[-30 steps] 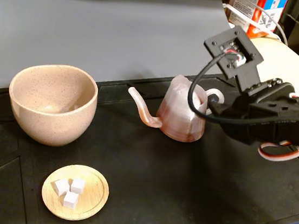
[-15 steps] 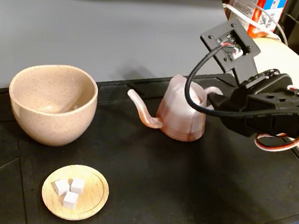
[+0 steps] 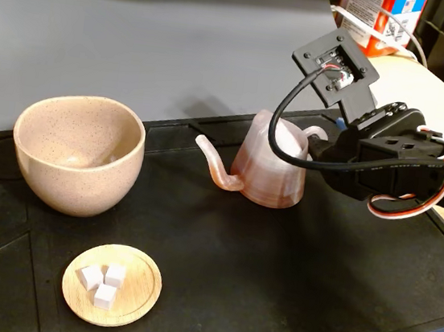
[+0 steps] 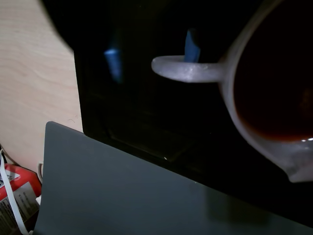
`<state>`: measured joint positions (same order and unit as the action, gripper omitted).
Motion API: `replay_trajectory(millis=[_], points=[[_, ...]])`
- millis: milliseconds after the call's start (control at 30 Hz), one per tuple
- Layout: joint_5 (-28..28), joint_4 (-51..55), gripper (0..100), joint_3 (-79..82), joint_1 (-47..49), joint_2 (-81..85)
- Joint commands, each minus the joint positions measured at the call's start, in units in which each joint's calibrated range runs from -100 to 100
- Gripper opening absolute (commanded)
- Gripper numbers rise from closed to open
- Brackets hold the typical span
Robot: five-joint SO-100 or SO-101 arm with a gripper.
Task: Pick up a kettle and pour liquid into a cup.
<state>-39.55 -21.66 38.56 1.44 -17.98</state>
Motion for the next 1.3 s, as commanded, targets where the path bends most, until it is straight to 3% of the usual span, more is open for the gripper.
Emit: replay_trajectory(millis=[0, 633, 1067, 1267], points=[[0.16, -0.78, 1, -2.35, -0.33, 0.57], [0.06, 0.18, 1, -2.35, 0.43, 9.53], [0.16, 14.10, 1, -14.51, 3.17, 13.12], [1.79, 14.10, 1, -15.15, 3.24, 13.12]])
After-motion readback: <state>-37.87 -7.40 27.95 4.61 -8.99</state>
